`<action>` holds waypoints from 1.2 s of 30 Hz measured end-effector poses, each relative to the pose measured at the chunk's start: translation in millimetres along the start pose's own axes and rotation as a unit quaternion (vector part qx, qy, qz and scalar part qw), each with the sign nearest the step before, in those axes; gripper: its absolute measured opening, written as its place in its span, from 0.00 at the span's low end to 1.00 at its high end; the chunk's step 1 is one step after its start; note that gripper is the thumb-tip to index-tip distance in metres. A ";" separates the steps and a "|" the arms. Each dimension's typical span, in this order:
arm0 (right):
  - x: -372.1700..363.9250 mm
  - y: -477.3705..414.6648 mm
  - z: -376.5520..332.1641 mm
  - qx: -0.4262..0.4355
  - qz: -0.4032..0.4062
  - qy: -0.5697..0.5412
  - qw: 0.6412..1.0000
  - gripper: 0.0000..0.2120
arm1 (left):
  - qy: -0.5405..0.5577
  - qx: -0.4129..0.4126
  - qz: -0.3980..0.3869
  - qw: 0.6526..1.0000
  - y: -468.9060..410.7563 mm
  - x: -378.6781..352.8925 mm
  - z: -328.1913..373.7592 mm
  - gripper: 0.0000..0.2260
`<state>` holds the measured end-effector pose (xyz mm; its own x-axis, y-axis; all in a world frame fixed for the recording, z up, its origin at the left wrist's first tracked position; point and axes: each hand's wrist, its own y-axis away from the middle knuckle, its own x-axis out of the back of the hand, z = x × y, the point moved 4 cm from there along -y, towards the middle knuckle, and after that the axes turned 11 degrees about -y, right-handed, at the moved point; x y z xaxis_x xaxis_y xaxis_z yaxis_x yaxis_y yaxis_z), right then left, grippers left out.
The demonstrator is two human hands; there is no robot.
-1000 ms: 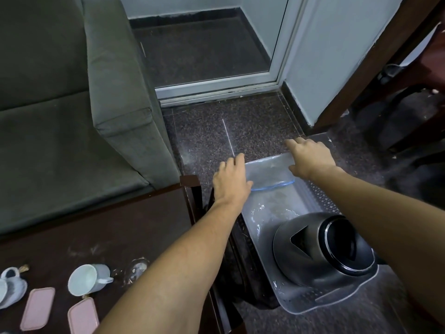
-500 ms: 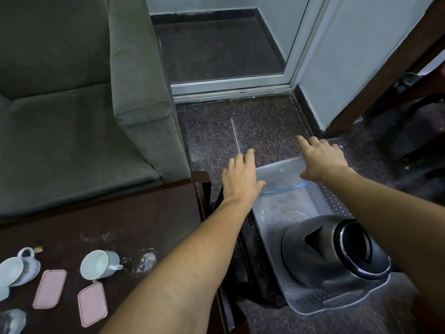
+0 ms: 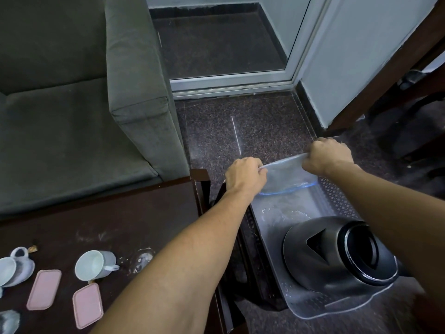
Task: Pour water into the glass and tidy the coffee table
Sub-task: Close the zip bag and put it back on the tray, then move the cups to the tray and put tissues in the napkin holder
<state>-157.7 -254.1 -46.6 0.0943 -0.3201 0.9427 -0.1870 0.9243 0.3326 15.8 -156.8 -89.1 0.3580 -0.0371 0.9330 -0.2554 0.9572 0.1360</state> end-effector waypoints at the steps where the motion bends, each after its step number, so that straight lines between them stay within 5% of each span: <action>1: -1.1 -0.6 1.8 -0.005 -0.002 -0.006 1.000 0.18 | 0.000 0.001 -0.005 1.000 -2.2 -1.0 -0.3 0.08; 6: -17.1 -4.4 7.3 -0.016 0.026 -0.021 0.999 0.22 | -0.072 -0.021 0.009 0.997 -6.7 -8.8 0.4 0.14; 17: -19.0 0.0 -1.1 -0.046 -0.018 -0.023 0.999 0.56 | -0.080 -0.042 0.045 0.995 0.4 -1.1 -1.4 0.34; 23: 0.1 16.0 -32.5 -0.083 -0.036 -0.020 0.996 0.62 | -0.056 -0.035 0.099 0.993 21.3 29.1 -27.9 0.31; 28: 31.1 42.7 -101.2 -0.018 0.058 -0.066 0.996 0.57 | -0.034 0.031 0.133 0.990 51.0 70.5 -92.6 0.22; 33: 36.9 94.8 -213.5 0.071 0.064 -0.135 0.986 0.28 | -0.008 0.098 0.121 0.988 98.6 113.9 -188.0 0.15; 36: 30.5 133.2 -282.3 0.118 0.045 -0.171 0.977 0.20 | 0.002 0.131 0.098 0.987 128.7 132.2 -242.0 0.13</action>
<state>96.3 -82.0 18.7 -0.2580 -0.3273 0.9090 -0.4031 0.8915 0.2066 247.7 30.9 -28.9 0.2810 0.1431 0.9490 -0.5430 0.8391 0.0343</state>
